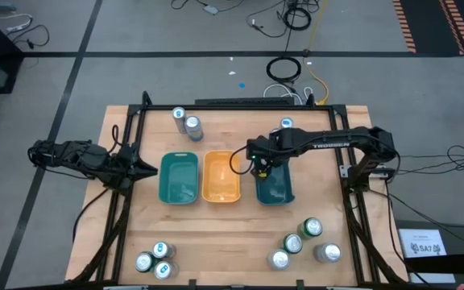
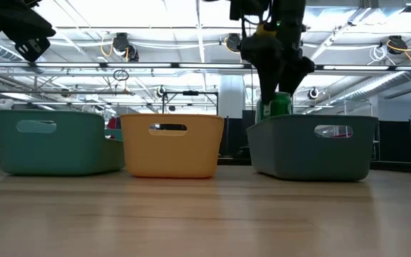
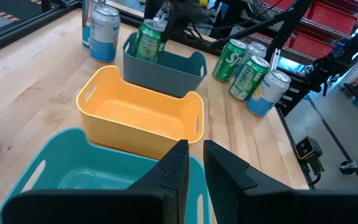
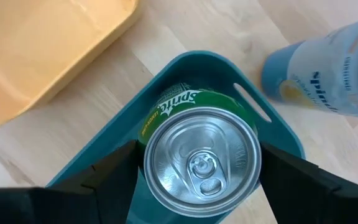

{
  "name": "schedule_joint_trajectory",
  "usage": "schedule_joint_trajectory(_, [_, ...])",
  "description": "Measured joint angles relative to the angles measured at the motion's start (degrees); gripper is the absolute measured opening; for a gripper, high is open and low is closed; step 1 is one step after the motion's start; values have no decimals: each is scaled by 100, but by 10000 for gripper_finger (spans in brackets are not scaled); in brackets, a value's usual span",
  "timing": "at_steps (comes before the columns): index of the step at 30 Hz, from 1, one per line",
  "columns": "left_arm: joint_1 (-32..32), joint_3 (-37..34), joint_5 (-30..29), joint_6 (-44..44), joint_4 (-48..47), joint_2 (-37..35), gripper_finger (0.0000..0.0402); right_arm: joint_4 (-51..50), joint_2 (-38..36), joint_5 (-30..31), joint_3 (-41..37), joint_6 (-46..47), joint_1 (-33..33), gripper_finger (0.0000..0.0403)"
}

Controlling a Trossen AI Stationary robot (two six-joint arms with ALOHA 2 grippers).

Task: Sort soda cans
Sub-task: Put the green soda can into the blue bin

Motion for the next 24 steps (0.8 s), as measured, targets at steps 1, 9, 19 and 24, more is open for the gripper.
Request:
schedule_joint_trajectory(1, [0,0,0,0,0,0,59,-2,47,-4,0,14,0,284])
schedule_joint_trajectory(9, [-2,0,1,-2,2,0,59,-7,263,-2,0,66,0,284])
schedule_joint_trajectory(19, [0,0,1,-2,0,0,59,-13,269,-6,0,387,-1,298])
schedule_joint_trajectory(24, [0,0,1,-2,0,0,59,-8,272,-20,0,152,0,340])
